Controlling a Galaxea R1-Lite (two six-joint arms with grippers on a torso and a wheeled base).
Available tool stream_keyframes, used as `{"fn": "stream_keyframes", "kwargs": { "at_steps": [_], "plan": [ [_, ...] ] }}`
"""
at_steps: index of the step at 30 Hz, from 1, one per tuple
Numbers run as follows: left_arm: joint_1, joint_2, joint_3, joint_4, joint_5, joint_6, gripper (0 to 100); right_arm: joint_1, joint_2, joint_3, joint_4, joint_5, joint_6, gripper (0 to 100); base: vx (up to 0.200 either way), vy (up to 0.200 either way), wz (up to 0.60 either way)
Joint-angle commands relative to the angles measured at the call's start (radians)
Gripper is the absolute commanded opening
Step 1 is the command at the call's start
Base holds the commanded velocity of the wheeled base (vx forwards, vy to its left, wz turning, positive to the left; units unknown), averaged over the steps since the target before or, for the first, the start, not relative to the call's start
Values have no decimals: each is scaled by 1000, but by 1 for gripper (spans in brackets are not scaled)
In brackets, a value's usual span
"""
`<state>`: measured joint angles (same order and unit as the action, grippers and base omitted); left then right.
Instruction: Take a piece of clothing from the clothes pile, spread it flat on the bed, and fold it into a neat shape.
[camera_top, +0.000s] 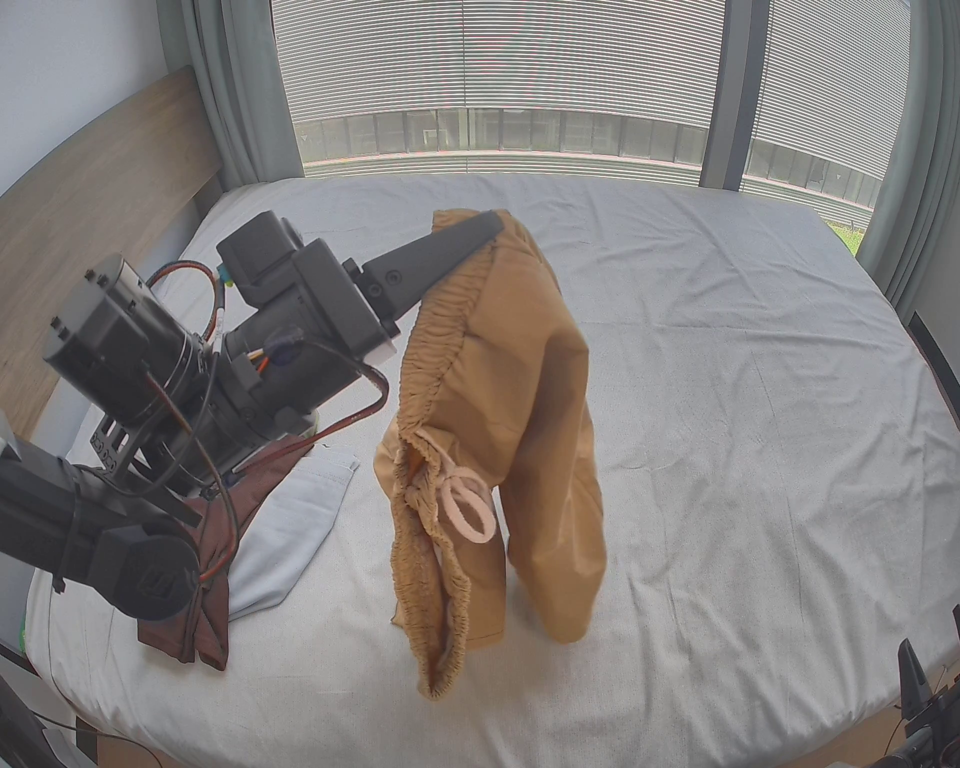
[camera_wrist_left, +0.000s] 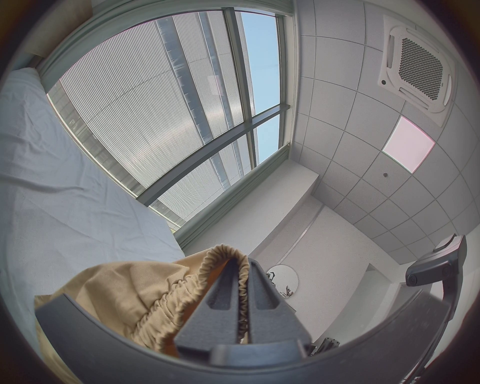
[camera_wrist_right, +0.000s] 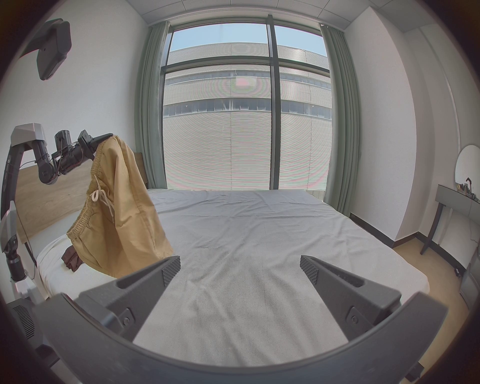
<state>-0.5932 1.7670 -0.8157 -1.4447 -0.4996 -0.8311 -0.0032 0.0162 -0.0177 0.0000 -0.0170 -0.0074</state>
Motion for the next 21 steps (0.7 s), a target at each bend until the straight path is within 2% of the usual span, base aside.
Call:
{"fn": "stream_keyframes", "kwargs": {
  "at_steps": [1, 7, 13, 21],
  "plan": [
    [-33, 0, -59, 1, 6, -11, 0, 0, -12, 18, 0, 0, 0, 100, 0, 0, 0],
    [-43, 38, -132, 1, 49, -16, 0, 0, -12, 18, -2, 0, 0, 100, 0, 0, 0],
    [-34, 117, -129, -37, 79, -13, 0, 0, -12, 18, 0, 0, 0, 100, 0, 0, 0],
    [-42, 112, -209, -26, 78, -16, 0, 0, -12, 18, 0, 0, -3, 100, 0, 0, 0]
  ]
}}
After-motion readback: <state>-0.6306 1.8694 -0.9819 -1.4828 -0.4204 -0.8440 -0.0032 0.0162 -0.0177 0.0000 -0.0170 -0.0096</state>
